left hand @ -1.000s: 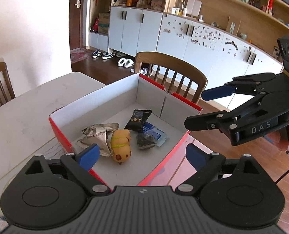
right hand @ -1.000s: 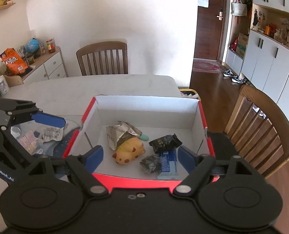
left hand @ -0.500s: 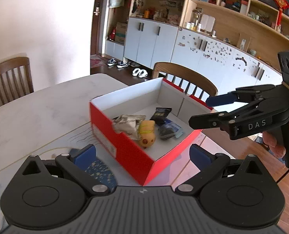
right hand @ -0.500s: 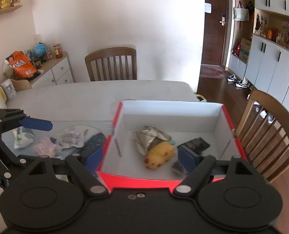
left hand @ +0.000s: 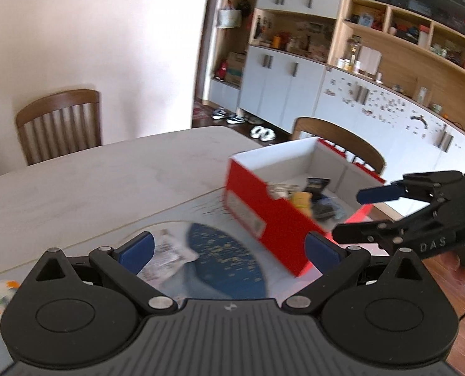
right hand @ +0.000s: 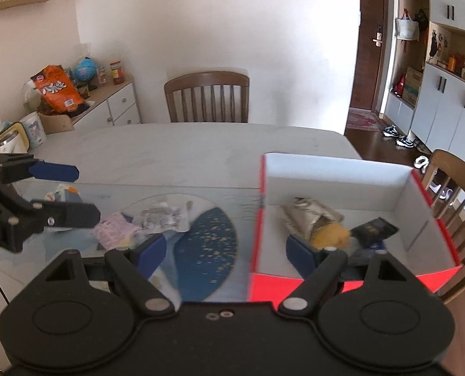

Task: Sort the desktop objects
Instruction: 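Move both open tools back over the table toward the remaining items, then grasp the white-green bag with the left tool while the right tool grasps the white cable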

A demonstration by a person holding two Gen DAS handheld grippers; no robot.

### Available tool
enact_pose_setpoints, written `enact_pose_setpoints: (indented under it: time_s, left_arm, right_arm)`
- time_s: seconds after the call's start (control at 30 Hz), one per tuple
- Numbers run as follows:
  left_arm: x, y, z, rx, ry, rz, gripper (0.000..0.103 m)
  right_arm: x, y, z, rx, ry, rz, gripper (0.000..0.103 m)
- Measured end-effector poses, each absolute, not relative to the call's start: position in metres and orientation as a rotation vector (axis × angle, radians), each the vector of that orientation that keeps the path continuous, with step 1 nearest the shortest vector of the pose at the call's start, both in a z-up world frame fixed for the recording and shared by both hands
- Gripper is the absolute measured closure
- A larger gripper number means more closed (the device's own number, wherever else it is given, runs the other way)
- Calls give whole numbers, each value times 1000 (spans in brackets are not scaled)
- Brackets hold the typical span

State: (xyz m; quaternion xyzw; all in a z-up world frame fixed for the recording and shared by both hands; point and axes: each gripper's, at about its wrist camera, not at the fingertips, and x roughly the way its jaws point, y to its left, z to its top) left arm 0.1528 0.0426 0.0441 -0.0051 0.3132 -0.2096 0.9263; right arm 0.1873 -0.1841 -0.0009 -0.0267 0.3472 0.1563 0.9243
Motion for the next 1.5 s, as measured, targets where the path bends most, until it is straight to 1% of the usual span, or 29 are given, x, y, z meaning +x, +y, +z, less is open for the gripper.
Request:
enact_pose_setpoints:
  time_s: [0.43,0.83,1.0,1.33,1.5]
  left_arm:
    - [145,119,21,-29,643,-282,0]
    - [154,190,-21,33,690,-95,0]
    - [165,214,-33,-74,756,15,0]
    - [200,230,-51,-266,875,198,0]
    - [226,239,-69,-358,953,295,0]
  right_arm:
    - [186,-116,-18,-124,735,379,19]
    - [197,-83,-49,-144,791,386,21]
    - [202,-73,-58,-149,805,380,21]
    - [216,-56,-76,-164,831,393,21]
    - [222,-52,-85,-167,843,397,21]
